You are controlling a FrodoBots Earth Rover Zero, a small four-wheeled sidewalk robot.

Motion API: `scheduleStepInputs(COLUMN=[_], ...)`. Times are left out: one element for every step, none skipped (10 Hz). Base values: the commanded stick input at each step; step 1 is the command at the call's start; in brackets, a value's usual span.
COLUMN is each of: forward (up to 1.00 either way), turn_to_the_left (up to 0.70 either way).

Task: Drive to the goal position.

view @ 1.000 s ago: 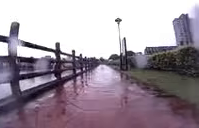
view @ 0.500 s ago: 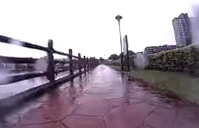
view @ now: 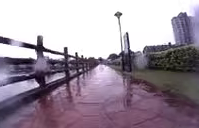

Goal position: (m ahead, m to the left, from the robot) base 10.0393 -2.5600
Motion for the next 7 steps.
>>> scheduleStepInputs(forward=[1.0, 1.0, 1.0, 1.0, 1.0, 1.0, 1.0], turn_to_the_left=[0.0, 0.0, 0.0, 0.0, 0.0, 0.0, 0.0])
